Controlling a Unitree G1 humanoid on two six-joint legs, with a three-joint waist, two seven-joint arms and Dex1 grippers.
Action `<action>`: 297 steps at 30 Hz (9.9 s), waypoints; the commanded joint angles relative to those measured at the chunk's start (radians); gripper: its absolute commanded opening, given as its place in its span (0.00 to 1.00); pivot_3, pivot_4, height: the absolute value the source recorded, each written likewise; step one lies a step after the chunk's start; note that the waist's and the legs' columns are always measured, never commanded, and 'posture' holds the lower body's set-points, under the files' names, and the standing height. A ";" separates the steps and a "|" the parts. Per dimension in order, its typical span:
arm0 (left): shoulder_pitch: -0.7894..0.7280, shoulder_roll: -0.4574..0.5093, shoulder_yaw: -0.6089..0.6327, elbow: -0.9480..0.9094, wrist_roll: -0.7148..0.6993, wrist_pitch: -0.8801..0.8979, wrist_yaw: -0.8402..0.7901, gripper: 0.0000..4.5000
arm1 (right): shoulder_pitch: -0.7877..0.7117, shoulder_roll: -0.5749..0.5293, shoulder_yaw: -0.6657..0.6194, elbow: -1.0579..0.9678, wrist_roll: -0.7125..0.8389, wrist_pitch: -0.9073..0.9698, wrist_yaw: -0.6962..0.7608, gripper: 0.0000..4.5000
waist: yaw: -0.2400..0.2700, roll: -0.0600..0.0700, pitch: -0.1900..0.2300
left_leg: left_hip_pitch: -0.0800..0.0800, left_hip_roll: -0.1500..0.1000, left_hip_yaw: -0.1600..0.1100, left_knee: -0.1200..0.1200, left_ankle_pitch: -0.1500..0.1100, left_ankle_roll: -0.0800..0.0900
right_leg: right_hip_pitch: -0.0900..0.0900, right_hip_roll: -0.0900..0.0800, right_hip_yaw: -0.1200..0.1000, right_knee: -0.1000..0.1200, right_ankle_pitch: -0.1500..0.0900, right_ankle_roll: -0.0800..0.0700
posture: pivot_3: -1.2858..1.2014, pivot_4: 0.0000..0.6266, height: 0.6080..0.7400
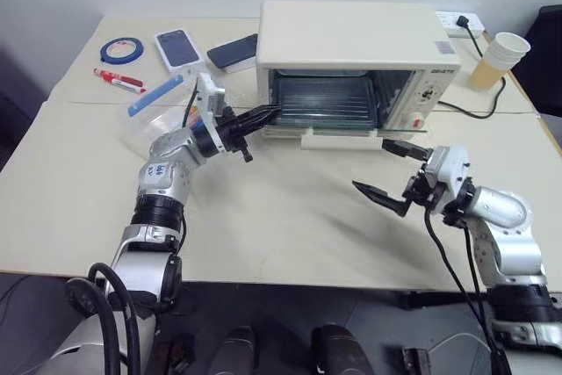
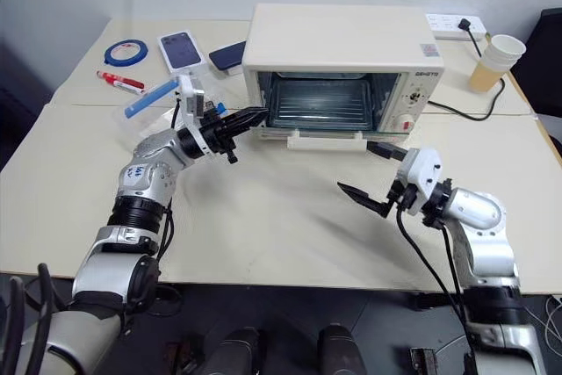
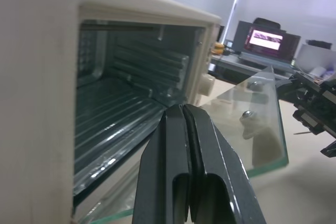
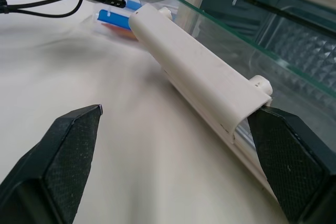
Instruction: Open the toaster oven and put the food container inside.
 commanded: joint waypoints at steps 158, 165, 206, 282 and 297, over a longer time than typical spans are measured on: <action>-0.192 -0.097 0.201 -0.523 -0.030 1.475 1.012 0.07 | 0.542 0.116 -0.159 -0.495 0.113 0.040 -0.245 1.00 | 0.012 -0.005 -0.001 | -0.002 -0.002 0.004 0.003 0.000 0.000 | -0.008 0.000 0.006 0.013 0.001 0.000 | 0.52 0.24 1.00; -0.194 -0.133 0.173 -0.535 -0.006 1.453 0.994 0.34 | 0.577 0.146 -0.142 -0.529 0.095 0.034 -0.275 1.00 | 0.012 -0.005 -0.001 | -0.002 -0.002 0.004 0.003 0.000 0.000 | -0.008 0.000 0.006 0.013 0.001 0.000 | 0.52 0.24 1.00; 0.283 0.169 -0.192 -0.540 0.118 0.276 0.093 0.00 | 0.168 0.003 0.116 -0.443 0.072 0.462 -0.348 0.01 | 0.009 -0.003 -0.002 | 0.003 0.000 0.002 0.001 -0.001 0.002 | 0.000 0.000 0.004 0.002 0.002 0.000 | 0.52 0.24 1.00; 0.246 0.053 -0.192 -0.513 0.153 0.281 0.183 0.00 | -0.123 -0.056 0.114 -0.078 -0.053 0.425 -0.121 0.01 | 0.009 -0.003 -0.002 | -0.002 0.000 0.004 0.004 -0.001 0.002 | -0.006 -0.001 0.003 0.005 0.002 0.001 | 0.52 0.24 1.00; -0.027 -0.109 -0.128 -0.089 0.241 0.018 0.406 0.00 | -0.465 0.051 0.142 0.386 -0.216 0.181 -0.249 0.01 | 0.004 -0.003 -0.002 | -0.007 -0.001 0.002 0.005 -0.001 0.002 | -0.010 -0.001 -0.001 0.009 0.002 0.002 | 0.52 0.24 1.00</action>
